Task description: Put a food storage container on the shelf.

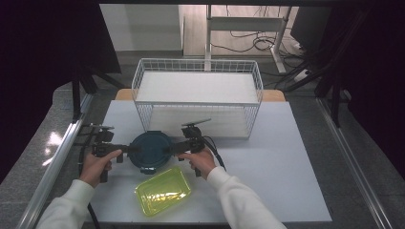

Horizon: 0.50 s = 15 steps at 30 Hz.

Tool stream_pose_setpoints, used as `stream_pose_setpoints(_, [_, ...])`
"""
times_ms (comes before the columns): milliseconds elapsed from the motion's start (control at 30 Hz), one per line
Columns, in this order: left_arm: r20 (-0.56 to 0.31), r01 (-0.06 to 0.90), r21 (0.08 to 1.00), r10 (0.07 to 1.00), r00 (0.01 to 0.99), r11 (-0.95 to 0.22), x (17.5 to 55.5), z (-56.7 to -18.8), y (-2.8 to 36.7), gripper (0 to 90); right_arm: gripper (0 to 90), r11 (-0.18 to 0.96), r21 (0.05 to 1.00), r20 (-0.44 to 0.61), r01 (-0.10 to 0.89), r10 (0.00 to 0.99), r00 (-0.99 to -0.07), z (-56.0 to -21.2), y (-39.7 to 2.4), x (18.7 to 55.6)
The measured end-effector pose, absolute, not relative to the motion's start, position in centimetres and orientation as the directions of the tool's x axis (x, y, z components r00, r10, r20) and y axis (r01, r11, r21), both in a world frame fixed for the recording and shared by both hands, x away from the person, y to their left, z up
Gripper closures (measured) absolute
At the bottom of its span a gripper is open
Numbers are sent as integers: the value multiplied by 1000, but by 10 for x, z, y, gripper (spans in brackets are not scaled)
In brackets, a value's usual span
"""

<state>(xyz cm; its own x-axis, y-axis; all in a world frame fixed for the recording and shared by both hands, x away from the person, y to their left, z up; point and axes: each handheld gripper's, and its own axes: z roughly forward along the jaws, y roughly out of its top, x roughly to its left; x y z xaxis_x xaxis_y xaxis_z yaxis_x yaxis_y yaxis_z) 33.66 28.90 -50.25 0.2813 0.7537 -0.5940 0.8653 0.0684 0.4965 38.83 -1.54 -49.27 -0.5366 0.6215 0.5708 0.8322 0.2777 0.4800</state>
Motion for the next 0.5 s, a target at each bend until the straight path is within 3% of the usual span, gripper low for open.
stream_pose_setpoints(500, [-655, 888, 452, 705, 272, 78, 337, -515, 287, 108, 159, 292, 436, 596, 851, 616, -516, -505, -3, 392])
